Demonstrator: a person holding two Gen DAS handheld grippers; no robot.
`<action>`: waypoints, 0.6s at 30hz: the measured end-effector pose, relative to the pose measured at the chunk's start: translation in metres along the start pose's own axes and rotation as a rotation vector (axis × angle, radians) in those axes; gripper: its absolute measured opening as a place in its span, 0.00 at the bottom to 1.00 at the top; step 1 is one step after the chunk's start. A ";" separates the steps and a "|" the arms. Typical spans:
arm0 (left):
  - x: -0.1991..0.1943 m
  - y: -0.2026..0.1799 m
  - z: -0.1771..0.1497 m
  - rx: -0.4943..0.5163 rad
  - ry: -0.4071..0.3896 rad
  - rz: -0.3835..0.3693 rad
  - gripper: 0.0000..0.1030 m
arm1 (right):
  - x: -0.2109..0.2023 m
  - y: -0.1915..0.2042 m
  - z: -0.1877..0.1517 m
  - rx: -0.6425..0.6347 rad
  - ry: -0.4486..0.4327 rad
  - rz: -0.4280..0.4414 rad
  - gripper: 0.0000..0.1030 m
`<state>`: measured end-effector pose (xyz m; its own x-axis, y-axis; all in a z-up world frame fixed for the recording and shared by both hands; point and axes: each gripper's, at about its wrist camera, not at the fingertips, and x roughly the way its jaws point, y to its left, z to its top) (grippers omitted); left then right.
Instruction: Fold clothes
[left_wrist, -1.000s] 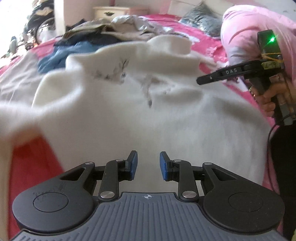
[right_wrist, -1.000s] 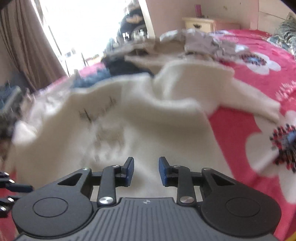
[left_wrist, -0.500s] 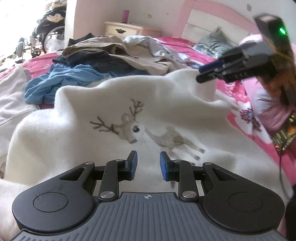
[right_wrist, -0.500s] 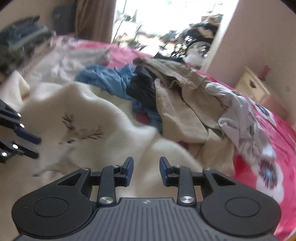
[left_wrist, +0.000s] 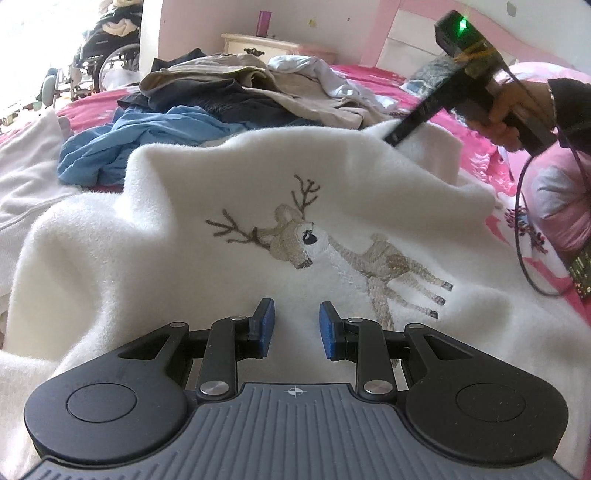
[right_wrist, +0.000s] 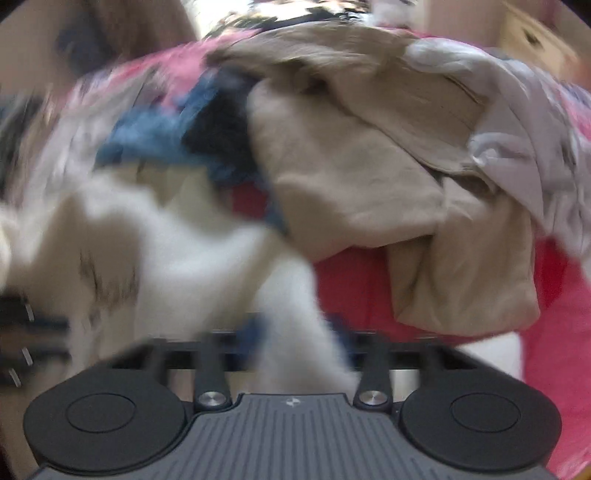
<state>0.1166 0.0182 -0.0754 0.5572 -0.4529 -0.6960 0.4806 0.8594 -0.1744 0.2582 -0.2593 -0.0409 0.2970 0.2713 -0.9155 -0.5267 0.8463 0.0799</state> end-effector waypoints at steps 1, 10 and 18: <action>0.000 0.000 -0.001 0.002 -0.005 0.001 0.26 | -0.006 0.012 -0.002 -0.068 -0.017 -0.037 0.12; 0.001 -0.001 -0.005 0.025 -0.027 0.010 0.26 | -0.057 0.014 -0.043 -0.059 -0.267 -0.374 0.11; 0.003 0.002 -0.003 0.016 -0.015 0.004 0.26 | 0.009 0.004 -0.033 -0.038 -0.165 -0.517 0.47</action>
<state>0.1175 0.0188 -0.0800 0.5692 -0.4535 -0.6858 0.4896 0.8571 -0.1604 0.2326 -0.2689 -0.0615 0.6443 -0.1053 -0.7575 -0.3059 0.8723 -0.3815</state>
